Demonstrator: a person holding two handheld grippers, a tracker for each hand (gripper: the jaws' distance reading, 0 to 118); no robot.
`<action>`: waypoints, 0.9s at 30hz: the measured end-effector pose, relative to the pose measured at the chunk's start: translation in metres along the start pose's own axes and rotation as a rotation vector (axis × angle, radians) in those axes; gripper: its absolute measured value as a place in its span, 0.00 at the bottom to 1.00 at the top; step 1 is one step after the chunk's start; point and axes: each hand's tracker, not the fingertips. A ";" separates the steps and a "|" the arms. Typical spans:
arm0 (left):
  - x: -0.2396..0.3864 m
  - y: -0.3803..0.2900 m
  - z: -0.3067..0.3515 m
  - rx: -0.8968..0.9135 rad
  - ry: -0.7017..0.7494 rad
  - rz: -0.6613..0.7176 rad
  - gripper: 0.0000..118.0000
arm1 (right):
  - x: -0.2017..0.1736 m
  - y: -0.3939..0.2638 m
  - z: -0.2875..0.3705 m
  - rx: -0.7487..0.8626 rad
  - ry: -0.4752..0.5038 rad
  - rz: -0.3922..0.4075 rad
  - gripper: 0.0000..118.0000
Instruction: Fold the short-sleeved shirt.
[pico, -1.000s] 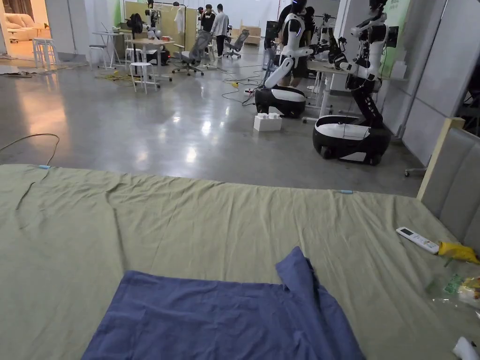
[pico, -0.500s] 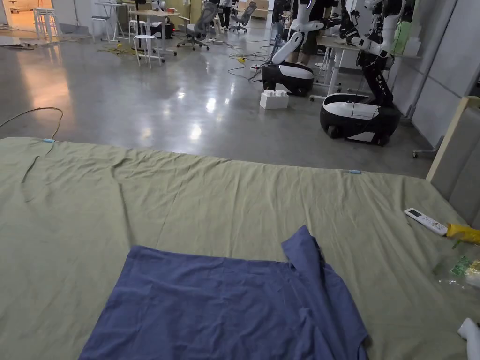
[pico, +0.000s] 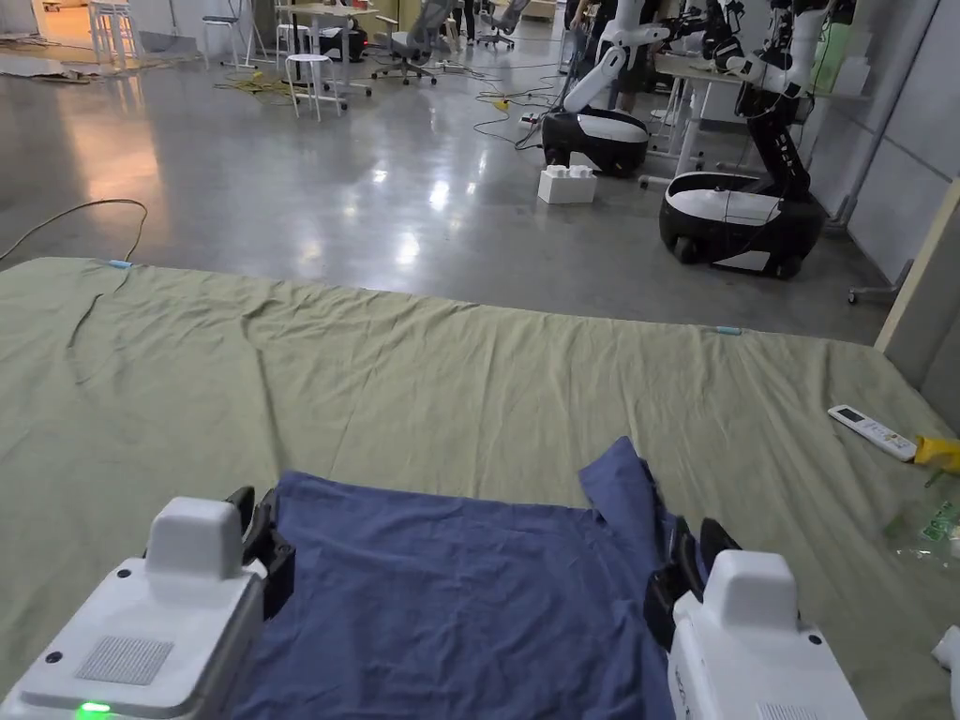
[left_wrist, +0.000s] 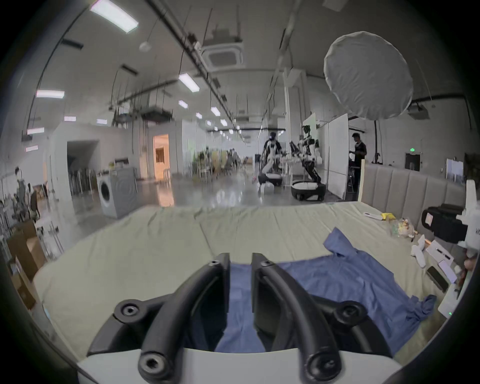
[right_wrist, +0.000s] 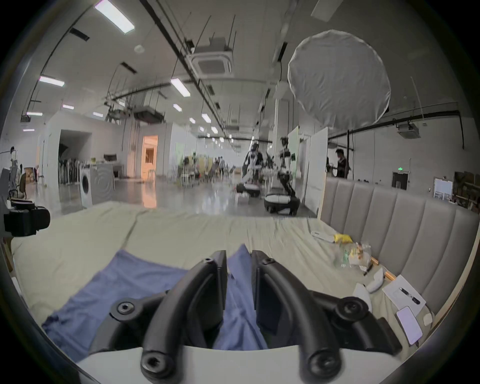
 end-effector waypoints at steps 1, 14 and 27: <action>0.003 0.003 0.001 0.018 -0.010 -0.004 0.12 | -0.002 0.003 -0.001 0.033 0.013 0.004 0.11; 0.000 0.002 -0.013 0.036 0.036 0.044 0.01 | -0.005 0.010 -0.009 0.091 -0.034 -0.029 0.00; -0.074 -0.045 -0.166 -0.362 -0.071 0.287 0.01 | 0.010 -0.035 -0.043 -0.082 0.015 0.008 0.00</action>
